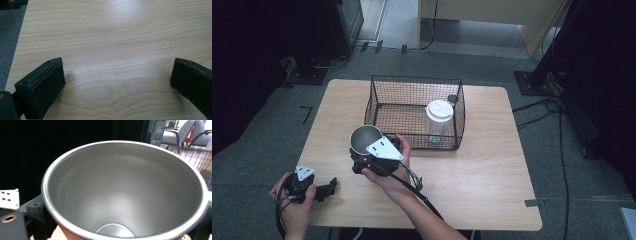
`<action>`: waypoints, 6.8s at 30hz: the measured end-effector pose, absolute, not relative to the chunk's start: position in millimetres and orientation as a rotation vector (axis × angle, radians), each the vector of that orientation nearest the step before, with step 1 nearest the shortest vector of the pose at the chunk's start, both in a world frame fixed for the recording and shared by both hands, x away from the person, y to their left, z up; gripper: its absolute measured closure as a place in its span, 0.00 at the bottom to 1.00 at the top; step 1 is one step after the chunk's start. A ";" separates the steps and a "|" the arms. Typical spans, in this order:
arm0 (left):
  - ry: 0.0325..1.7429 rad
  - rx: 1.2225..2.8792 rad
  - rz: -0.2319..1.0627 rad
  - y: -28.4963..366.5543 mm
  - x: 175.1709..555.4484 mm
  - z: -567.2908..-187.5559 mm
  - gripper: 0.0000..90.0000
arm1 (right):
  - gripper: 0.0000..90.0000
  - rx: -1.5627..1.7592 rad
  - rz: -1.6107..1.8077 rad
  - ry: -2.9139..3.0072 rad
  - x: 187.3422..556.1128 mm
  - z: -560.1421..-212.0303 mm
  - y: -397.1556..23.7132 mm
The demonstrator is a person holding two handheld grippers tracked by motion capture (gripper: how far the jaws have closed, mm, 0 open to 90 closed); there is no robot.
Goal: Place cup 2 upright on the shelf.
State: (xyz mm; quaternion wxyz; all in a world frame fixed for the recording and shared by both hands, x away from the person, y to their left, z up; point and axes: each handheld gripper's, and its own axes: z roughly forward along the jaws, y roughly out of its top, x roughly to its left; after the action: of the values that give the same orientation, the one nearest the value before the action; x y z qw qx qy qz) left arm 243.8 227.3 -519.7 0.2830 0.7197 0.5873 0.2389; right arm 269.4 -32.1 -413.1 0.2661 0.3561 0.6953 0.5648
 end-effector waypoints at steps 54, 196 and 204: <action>1.575 1.921 0.638 227.1 243.8 -519.9 0.00 | 0.08 0.982 1.513 1.651 338.3 -343.9 -72.9; 1.572 1.929 0.639 227.3 243.7 -519.6 0.00 | 0.00 1.145 1.321 1.893 460.7 -402.0 -59.6; 1.573 1.929 0.638 227.3 243.7 -519.6 0.00 | 0.00 1.098 1.351 1.874 438.4 -379.9 -60.1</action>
State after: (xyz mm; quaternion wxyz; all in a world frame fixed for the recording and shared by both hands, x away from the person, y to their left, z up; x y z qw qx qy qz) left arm 243.7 227.3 -519.6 0.2821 0.7203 0.5872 0.2383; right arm 438.4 -60.1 -379.9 0.2876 0.4112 0.7018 0.5056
